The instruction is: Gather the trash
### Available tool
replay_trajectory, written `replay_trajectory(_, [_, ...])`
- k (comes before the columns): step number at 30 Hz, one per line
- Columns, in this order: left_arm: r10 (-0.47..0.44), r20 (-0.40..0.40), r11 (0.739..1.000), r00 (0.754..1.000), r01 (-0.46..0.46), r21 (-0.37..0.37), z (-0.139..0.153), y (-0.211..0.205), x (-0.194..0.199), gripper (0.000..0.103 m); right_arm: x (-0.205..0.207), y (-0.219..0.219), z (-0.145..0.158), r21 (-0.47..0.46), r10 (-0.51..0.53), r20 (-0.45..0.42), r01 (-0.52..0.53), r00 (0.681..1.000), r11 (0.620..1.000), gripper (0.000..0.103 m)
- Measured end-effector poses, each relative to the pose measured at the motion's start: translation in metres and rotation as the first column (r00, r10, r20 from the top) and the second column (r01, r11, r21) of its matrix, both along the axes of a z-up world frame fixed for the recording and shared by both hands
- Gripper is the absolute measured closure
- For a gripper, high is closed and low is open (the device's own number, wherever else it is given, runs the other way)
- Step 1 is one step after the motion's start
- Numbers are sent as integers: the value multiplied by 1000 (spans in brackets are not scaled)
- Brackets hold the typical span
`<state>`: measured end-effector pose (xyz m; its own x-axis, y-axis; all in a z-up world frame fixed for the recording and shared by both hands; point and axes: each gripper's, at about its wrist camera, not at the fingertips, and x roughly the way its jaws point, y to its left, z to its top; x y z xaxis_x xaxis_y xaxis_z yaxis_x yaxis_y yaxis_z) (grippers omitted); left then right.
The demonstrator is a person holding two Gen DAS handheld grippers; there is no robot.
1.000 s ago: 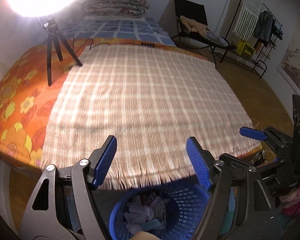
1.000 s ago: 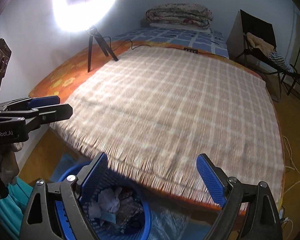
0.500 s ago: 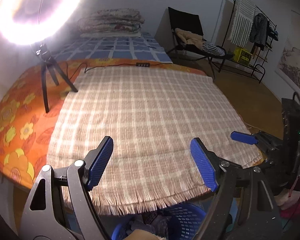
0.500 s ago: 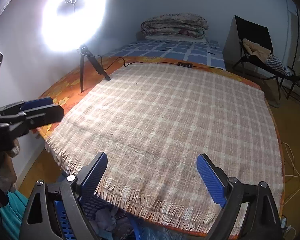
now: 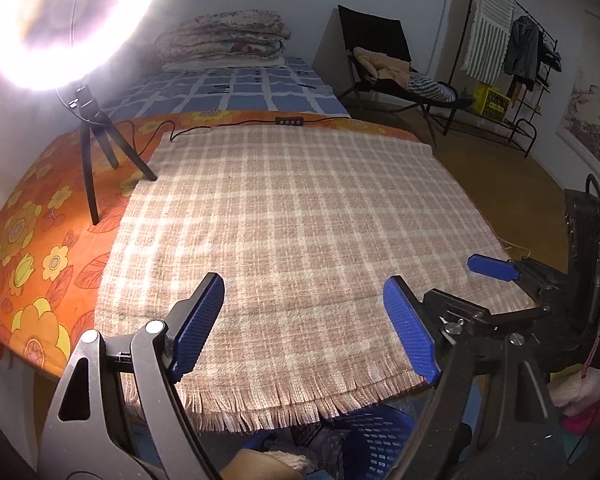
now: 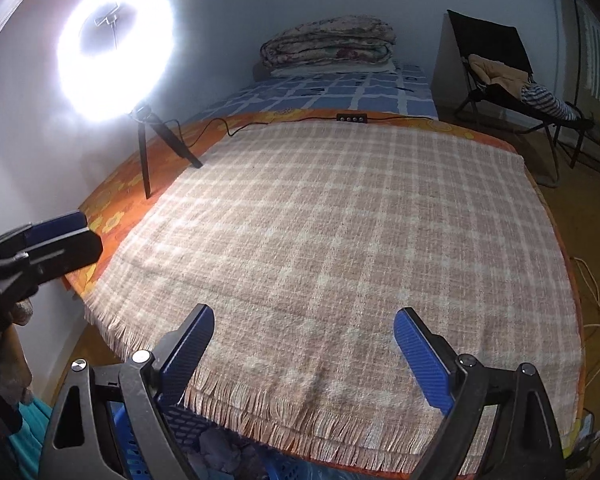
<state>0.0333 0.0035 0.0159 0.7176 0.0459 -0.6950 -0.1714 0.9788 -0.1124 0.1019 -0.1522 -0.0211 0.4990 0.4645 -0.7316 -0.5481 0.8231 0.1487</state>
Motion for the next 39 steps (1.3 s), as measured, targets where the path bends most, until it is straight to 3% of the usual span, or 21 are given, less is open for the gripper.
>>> replay_trajectory(3, [7, 7, 1000, 1000, -7, 10, 1, 0, -2, 18, -1, 0, 1, -4, -3, 10, 3, 1000, 1000, 0])
replay_trajectory(7, [21, 19, 1000, 1000, -21, 18, 3, 2, -4, 9, -4, -1, 5, -15, -6, 41, 7, 999, 1000, 0])
replay_trajectory(13, [31, 29, 999, 999, -32, 28, 5, 2, -5, 9, -6, -1, 13, -44, -19, 85, 22, 996, 999, 0])
replay_trajectory(39, [41, 12, 999, 999, -41, 26, 2, 3, -4, 4, -7, 1, 13, -72, -4, 80, 10, 997, 997, 0])
